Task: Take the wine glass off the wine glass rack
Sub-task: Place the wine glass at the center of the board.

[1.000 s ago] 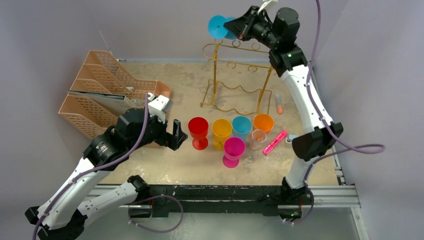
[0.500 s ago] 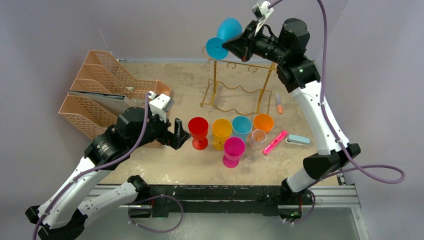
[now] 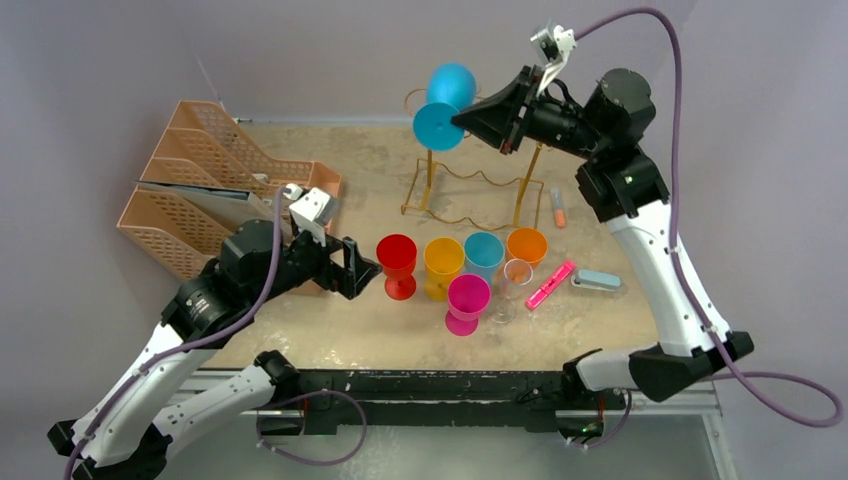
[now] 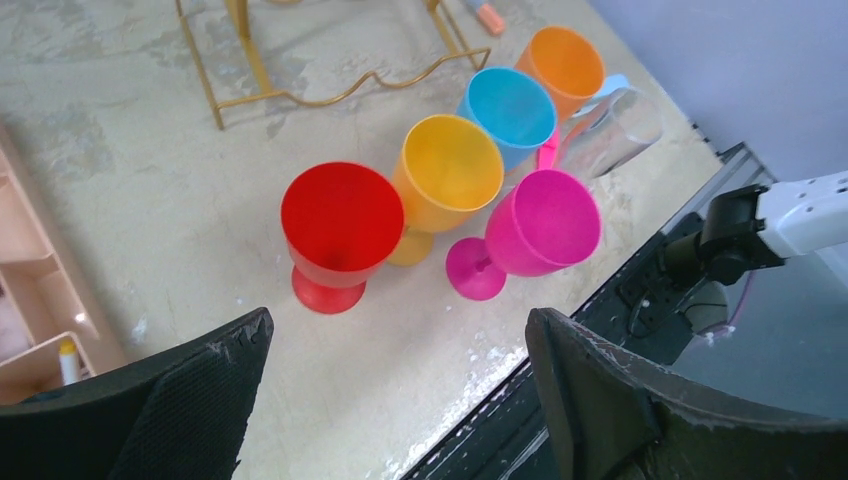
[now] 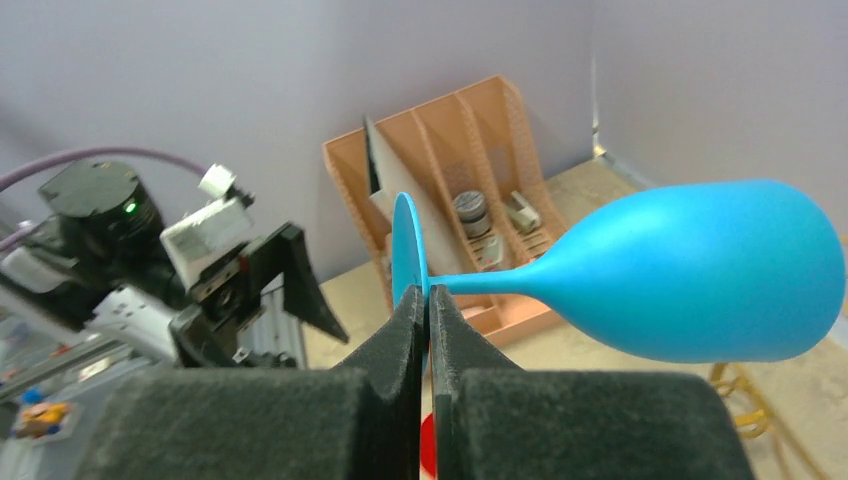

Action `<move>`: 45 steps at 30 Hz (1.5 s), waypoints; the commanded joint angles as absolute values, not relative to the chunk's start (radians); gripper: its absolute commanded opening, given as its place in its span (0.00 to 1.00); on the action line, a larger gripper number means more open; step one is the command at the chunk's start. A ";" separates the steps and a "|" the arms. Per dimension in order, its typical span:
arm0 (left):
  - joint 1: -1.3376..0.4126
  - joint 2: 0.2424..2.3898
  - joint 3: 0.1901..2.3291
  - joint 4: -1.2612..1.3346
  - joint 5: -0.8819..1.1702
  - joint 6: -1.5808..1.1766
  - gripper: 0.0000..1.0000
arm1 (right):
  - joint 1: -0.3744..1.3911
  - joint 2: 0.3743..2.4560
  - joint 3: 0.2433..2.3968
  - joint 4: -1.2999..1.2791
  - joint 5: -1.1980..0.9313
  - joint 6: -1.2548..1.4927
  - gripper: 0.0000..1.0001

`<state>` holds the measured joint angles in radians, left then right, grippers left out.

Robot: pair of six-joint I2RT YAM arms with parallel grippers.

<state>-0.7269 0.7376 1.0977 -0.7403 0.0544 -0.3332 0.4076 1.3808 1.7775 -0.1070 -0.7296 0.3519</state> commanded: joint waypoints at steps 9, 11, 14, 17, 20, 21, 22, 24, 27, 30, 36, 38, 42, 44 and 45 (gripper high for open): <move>-0.726 0.654 1.026 -0.360 0.308 -0.430 0.93 | 0.485 1.191 1.516 -0.087 -0.823 0.590 0.00; -0.726 0.667 1.025 -0.313 0.363 -0.457 0.91 | 0.518 1.184 1.501 -0.133 -0.790 0.582 0.00; -0.726 0.689 1.013 -0.227 0.403 -0.520 0.91 | 0.546 1.198 1.487 -0.184 -0.783 0.618 0.00; -0.726 0.707 1.009 -0.186 0.433 -0.555 0.88 | 0.576 1.194 1.441 -0.178 -0.759 0.621 0.00; -0.726 0.702 0.998 -0.162 0.406 -0.597 0.84 | 0.599 1.194 1.398 -0.132 -0.772 0.651 0.00; -0.726 0.697 0.987 -0.144 0.394 -0.611 0.82 | 0.608 1.196 1.384 -0.102 -0.777 0.670 0.00; -0.726 0.690 0.974 -0.130 0.384 -0.621 0.81 | 0.616 1.201 1.375 -0.081 -0.782 0.679 0.00; -0.726 0.688 0.961 -0.132 0.364 -0.632 0.76 | 0.633 1.208 1.372 -0.083 -0.778 0.676 0.00; -0.726 0.710 0.980 -0.197 0.350 -0.634 0.68 | 0.647 1.205 1.357 -0.070 -0.764 0.676 0.00; -0.726 0.732 0.987 -0.235 0.345 -0.643 0.63 | 0.654 1.201 1.347 -0.061 -0.758 0.675 0.00; -0.726 0.747 0.952 -0.161 0.374 -0.688 0.33 | 0.659 1.190 1.329 -0.064 -0.768 0.668 0.00; -0.726 0.756 0.951 -0.151 0.390 -0.693 0.25 | 0.661 1.181 1.314 -0.056 -0.768 0.669 0.00; -0.726 0.762 0.957 -0.150 0.413 -0.684 0.10 | 0.662 1.172 1.299 -0.035 -0.794 0.670 0.00; -0.726 0.756 0.959 -0.153 0.413 -0.676 0.01 | 0.664 1.171 1.292 -0.019 -0.820 0.676 0.00; -0.726 0.753 0.958 -0.154 0.411 -0.669 0.00 | 0.664 1.169 1.286 -0.010 -0.829 0.678 0.00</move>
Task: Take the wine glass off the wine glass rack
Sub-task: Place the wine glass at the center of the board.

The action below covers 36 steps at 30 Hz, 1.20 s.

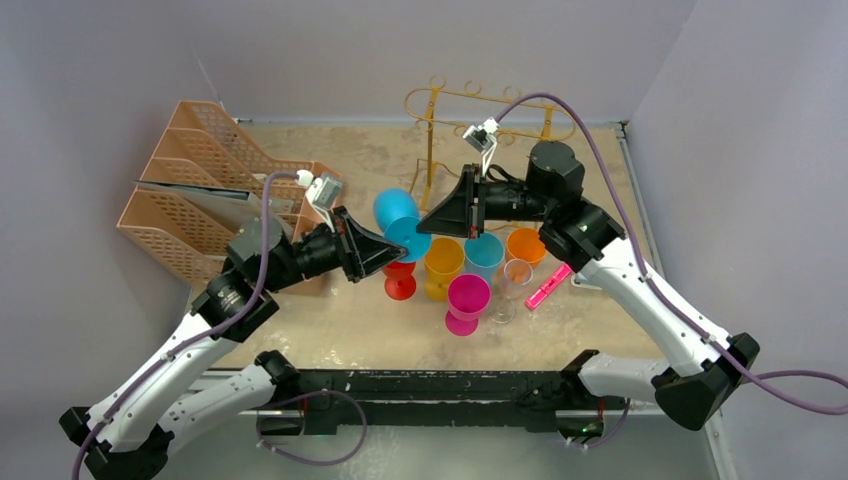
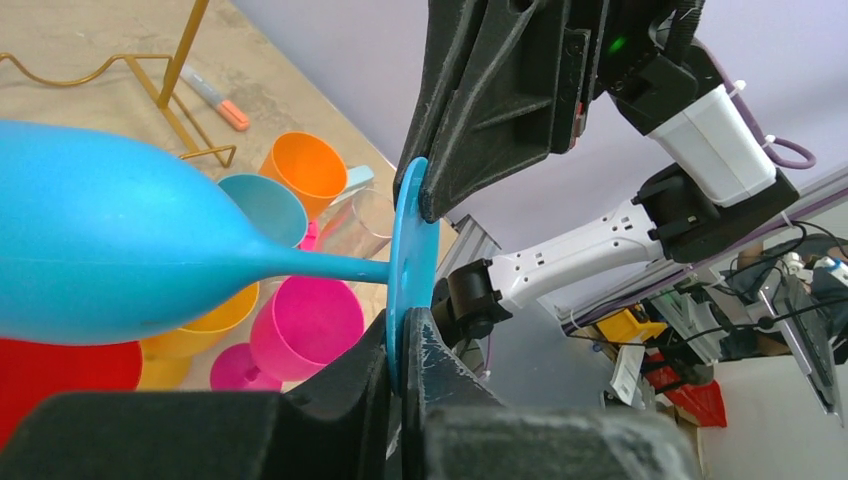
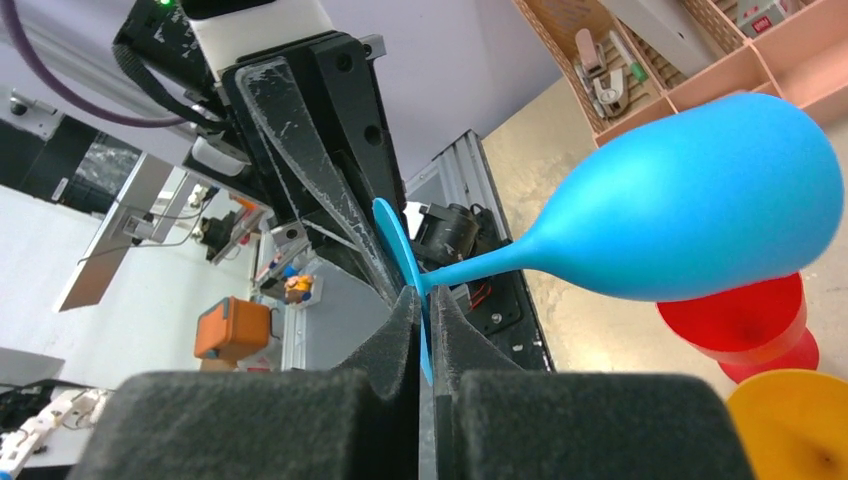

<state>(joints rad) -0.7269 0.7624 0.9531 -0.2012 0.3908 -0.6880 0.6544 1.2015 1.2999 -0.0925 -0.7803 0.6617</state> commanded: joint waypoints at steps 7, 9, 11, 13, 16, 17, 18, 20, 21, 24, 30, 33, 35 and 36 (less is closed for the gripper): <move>-0.726 0.735 0.956 -0.147 0.454 -0.613 0.00 | 0.665 1.149 1.255 -0.003 -0.877 0.687 0.32; -0.726 0.732 0.957 -0.144 0.466 -0.597 0.00 | 0.667 1.144 1.242 -0.003 -0.904 0.688 0.38; -0.726 0.732 0.953 -0.129 0.481 -0.589 0.00 | 0.671 1.139 1.226 -0.003 -0.921 0.689 0.39; -0.726 0.736 0.947 -0.108 0.500 -0.587 0.00 | 0.677 1.134 1.216 -0.003 -0.926 0.689 0.36; -0.725 0.753 0.941 -0.080 0.540 -0.586 0.00 | 0.689 1.129 1.208 0.037 -0.932 0.684 0.21; -0.726 0.760 0.943 -0.076 0.555 -0.587 0.00 | 0.690 1.128 1.207 0.040 -0.931 0.679 0.13; -0.726 0.769 0.945 -0.075 0.568 -0.586 0.00 | 0.692 1.125 1.204 0.043 -0.922 0.673 0.05; -0.726 0.783 0.951 -0.086 0.592 -0.581 0.00 | 0.693 1.113 1.186 0.062 -0.904 0.663 0.00; -0.726 0.791 0.960 -0.096 0.611 -0.575 0.00 | 0.695 1.107 1.172 0.079 -0.899 0.660 0.00; -0.726 0.815 0.993 -0.148 0.674 -0.521 0.00 | 0.704 1.080 1.128 0.136 -0.892 0.632 0.00; -0.726 0.807 0.990 -0.254 0.729 -0.327 0.00 | 0.706 1.033 1.116 0.093 -0.906 0.549 0.53; -0.726 0.766 0.964 -0.306 0.788 -0.153 0.00 | 0.707 1.002 1.142 -0.017 -0.846 0.486 0.61; -0.726 0.742 0.951 -0.353 0.788 -0.067 0.00 | 0.707 0.980 1.154 -0.074 -0.784 0.449 0.68; -0.726 0.730 0.943 -0.381 0.790 -0.026 0.00 | 0.706 0.969 1.155 -0.082 -0.763 0.443 0.70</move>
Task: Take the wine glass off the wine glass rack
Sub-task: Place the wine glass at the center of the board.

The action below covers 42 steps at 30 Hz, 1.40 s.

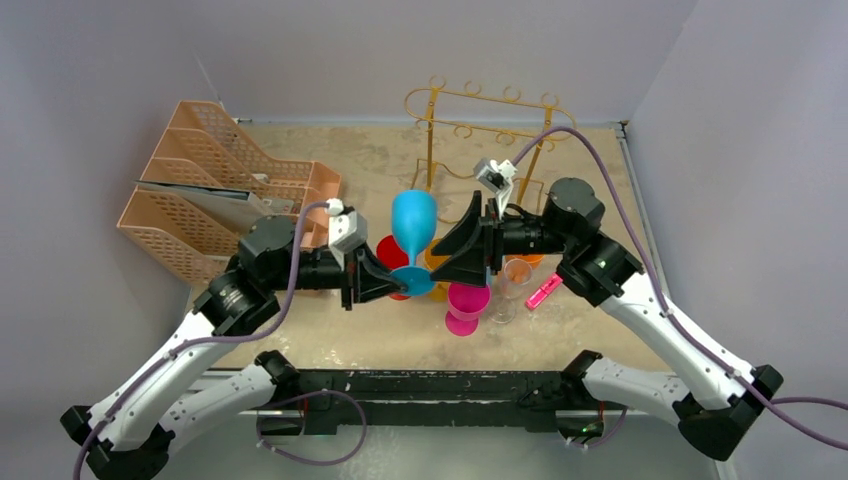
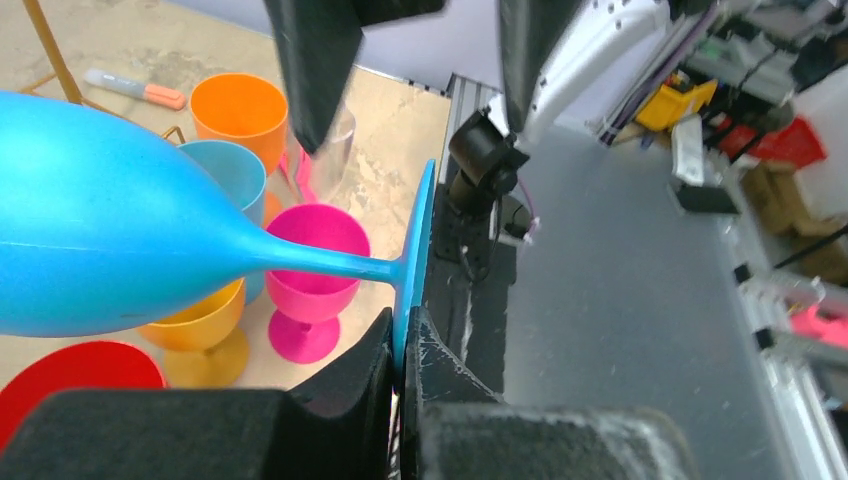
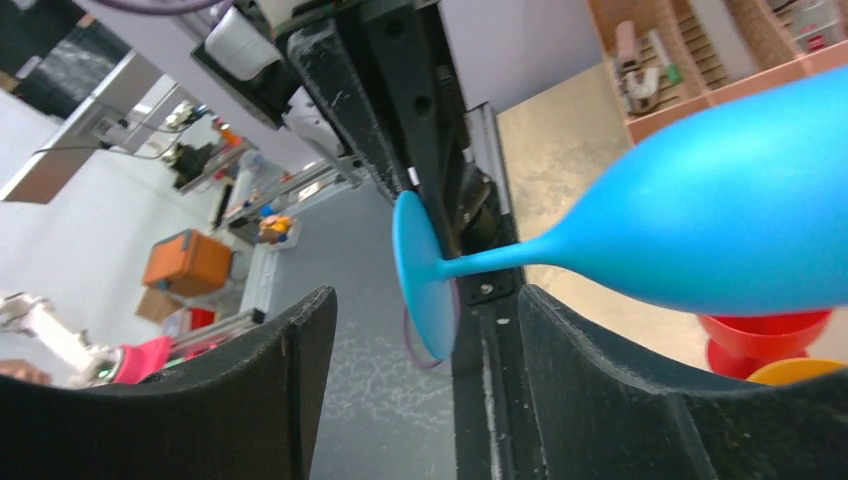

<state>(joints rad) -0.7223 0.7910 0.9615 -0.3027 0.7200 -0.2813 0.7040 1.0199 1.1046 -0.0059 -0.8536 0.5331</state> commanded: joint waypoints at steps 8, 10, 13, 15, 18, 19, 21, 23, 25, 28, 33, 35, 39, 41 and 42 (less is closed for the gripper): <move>-0.726 0.632 0.859 -0.428 0.836 0.256 0.00 | 0.706 0.953 1.193 -0.221 -0.458 0.437 0.80; -0.726 0.612 0.847 -0.425 0.837 0.292 0.00 | 0.706 0.963 1.218 -0.274 -0.425 0.436 0.82; -0.726 0.586 0.833 -0.413 0.849 0.318 0.00 | 0.702 0.991 1.261 -0.322 -0.454 0.442 0.84; -0.726 0.572 0.833 -0.446 0.880 0.371 0.00 | 0.680 1.026 1.309 -0.376 -0.530 0.449 0.85; -0.726 0.544 0.831 -0.504 0.912 0.450 0.00 | 0.642 1.077 1.349 -0.389 -0.635 0.512 0.87; -0.726 0.536 0.834 -0.524 0.918 0.470 0.00 | 0.627 1.087 1.348 -0.371 -0.663 0.540 0.87; -0.726 0.536 0.851 -0.577 0.927 0.499 0.00 | 0.592 1.100 1.317 -0.271 -0.736 0.624 0.87; -0.726 0.549 0.881 -0.640 0.943 0.526 0.00 | 0.564 1.121 1.276 -0.131 -0.821 0.741 0.87; -0.726 0.562 0.904 -0.690 0.965 0.539 0.00 | 0.562 1.167 1.280 -0.044 -0.874 0.814 0.86; -0.726 0.564 0.915 -0.706 0.991 0.548 0.00 | 0.568 1.224 1.310 -0.004 -0.959 0.887 0.85; -0.726 0.562 0.908 -0.687 1.002 0.531 0.00 | 0.574 1.226 1.275 0.111 -0.987 0.948 0.77; -0.726 0.565 0.908 -0.674 1.006 0.524 0.00 | 0.580 1.238 1.276 0.119 -1.035 0.969 0.64; -0.726 0.579 0.912 -0.662 1.006 0.523 0.00 | 0.618 1.288 1.291 0.114 -1.147 1.001 0.55; -0.726 0.583 0.914 -0.661 1.008 0.525 0.00 | 0.645 1.301 1.297 0.066 -1.162 0.975 0.52; -0.726 0.585 0.915 -0.661 1.006 0.527 0.00 | 0.654 1.304 1.301 0.030 -1.160 0.950 0.50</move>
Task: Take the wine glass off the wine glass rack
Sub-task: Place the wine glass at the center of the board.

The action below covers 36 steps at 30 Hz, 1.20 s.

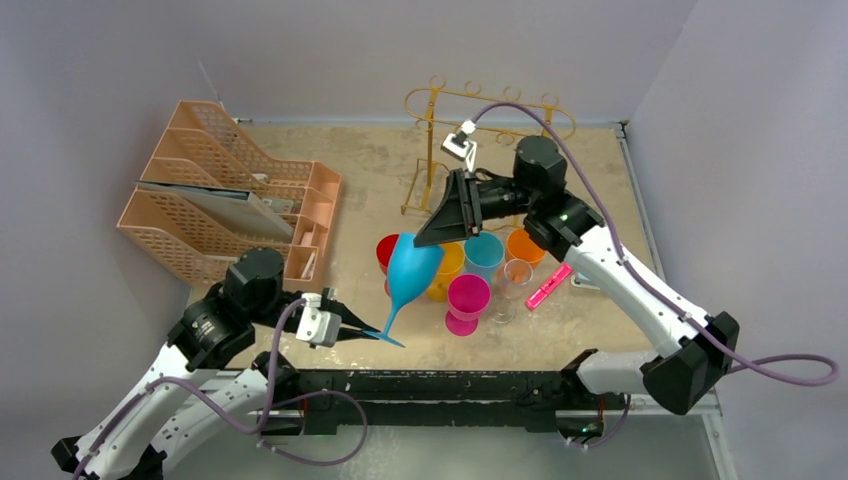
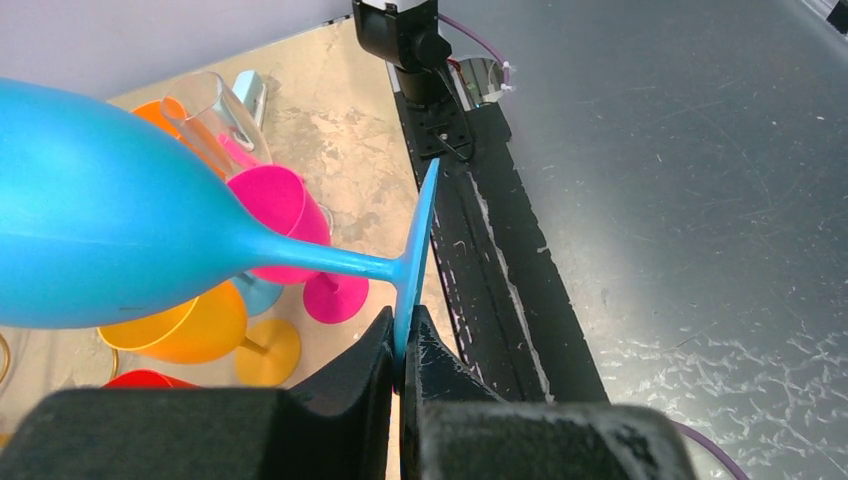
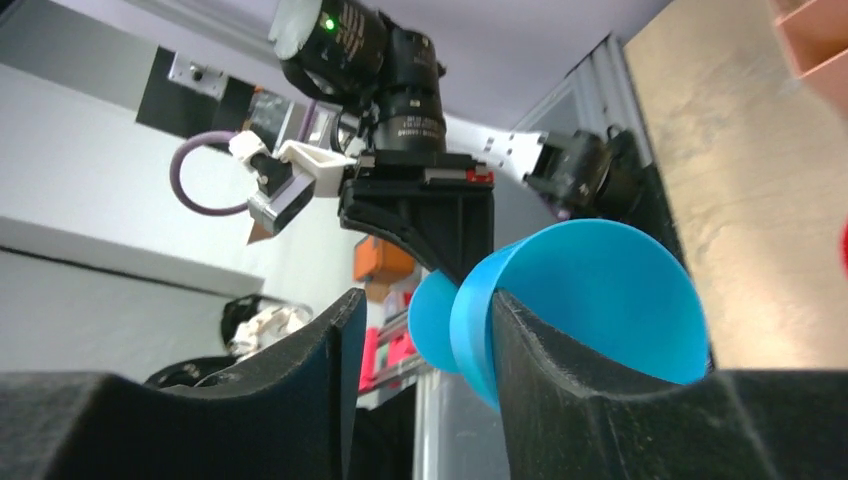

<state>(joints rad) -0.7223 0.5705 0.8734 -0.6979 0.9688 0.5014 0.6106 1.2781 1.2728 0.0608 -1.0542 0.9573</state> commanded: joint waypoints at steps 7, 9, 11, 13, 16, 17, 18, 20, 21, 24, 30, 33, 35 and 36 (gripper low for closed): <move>-0.726 0.584 0.919 -0.680 0.993 0.528 0.00 | 0.663 1.289 1.307 -0.089 -1.124 0.852 0.19; -0.726 0.587 0.920 -0.689 0.988 0.531 0.00 | 0.662 1.284 1.307 -0.085 -1.131 0.854 0.08; -0.726 0.586 0.918 -0.696 0.984 0.535 0.00 | 0.662 1.276 1.303 -0.080 -1.128 0.850 0.00; -0.726 0.585 0.916 -0.691 0.980 0.531 0.00 | 0.662 1.259 1.297 -0.089 -1.110 0.826 0.00; -0.726 0.579 0.914 -0.675 0.965 0.509 0.23 | 0.664 1.233 1.289 -0.112 -1.091 0.786 0.00; -0.726 0.577 0.913 -0.671 0.952 0.501 0.40 | 0.665 1.225 1.285 -0.118 -1.084 0.776 0.00; -0.726 0.574 0.912 -0.671 0.936 0.491 0.56 | 0.669 1.218 1.283 -0.131 -1.069 0.759 0.00; -0.726 0.565 0.915 -0.678 0.890 0.464 0.67 | 0.684 1.211 1.290 -0.209 -1.027 0.697 0.00; -0.726 0.560 0.916 -0.686 0.859 0.454 0.72 | 0.698 1.209 1.302 -0.269 -0.997 0.643 0.00; -0.726 0.537 0.933 -0.710 0.799 0.432 0.78 | 0.754 1.206 1.344 -0.435 -0.820 0.478 0.00; -0.726 0.459 1.032 -0.789 0.603 0.382 0.83 | 0.899 1.222 1.354 -0.554 -0.560 0.240 0.00; -0.726 0.418 1.043 -0.755 0.394 0.272 0.84 | 1.000 1.221 1.321 -0.549 -0.448 0.114 0.00; -0.726 0.409 1.044 -0.718 0.205 0.151 0.92 | 1.080 1.222 1.280 -0.522 -0.340 0.033 0.00; -0.726 0.415 1.051 -0.713 0.110 0.092 0.96 | 1.109 1.227 1.255 -0.505 -0.279 -0.006 0.00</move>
<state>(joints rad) -0.7231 0.4133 1.0214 -0.7609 0.5068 0.3283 1.0000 1.2243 1.3067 -0.5171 -0.5301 0.2283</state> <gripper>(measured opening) 0.893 0.019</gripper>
